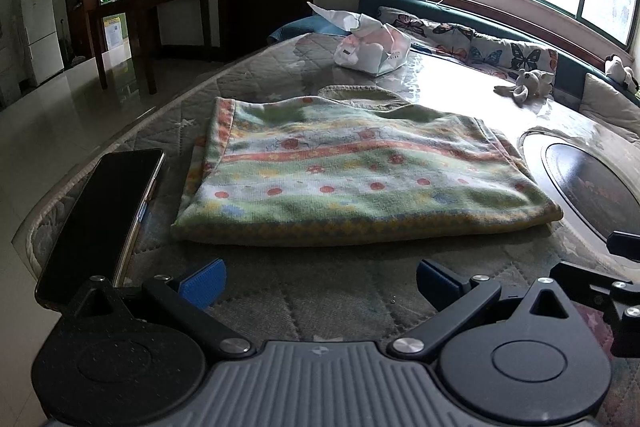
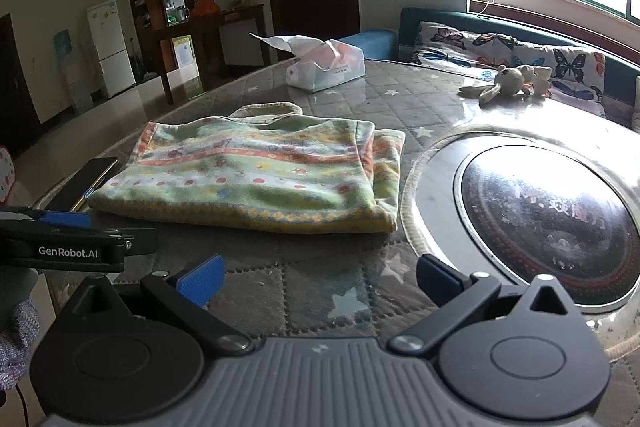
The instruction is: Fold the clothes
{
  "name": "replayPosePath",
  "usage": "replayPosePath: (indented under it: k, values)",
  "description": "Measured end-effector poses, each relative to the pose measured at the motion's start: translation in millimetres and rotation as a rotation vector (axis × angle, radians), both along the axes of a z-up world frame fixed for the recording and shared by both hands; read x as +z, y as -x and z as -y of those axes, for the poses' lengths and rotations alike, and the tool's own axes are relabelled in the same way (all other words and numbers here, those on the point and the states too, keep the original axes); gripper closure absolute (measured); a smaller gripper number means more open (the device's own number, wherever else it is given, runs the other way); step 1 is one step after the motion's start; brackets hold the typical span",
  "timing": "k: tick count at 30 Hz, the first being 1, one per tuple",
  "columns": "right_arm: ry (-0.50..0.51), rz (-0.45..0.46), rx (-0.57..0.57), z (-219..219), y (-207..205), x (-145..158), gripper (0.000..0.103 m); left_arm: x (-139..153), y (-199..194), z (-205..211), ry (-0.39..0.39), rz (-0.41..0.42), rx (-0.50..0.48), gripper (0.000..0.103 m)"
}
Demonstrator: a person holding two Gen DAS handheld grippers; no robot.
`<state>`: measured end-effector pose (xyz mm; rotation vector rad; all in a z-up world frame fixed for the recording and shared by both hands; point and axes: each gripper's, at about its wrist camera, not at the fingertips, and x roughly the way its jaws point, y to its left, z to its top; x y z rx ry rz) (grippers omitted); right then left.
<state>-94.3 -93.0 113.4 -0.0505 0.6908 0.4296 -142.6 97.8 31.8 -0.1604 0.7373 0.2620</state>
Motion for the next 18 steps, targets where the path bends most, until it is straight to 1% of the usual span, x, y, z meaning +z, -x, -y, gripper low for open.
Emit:
replayPosePath:
  k: [18]
  values:
    - [0.005, 0.001, 0.023, -8.5, -3.1, 0.3, 0.0, -2.3, -2.1, 0.5, 0.003, -0.007, 0.0, 0.0]
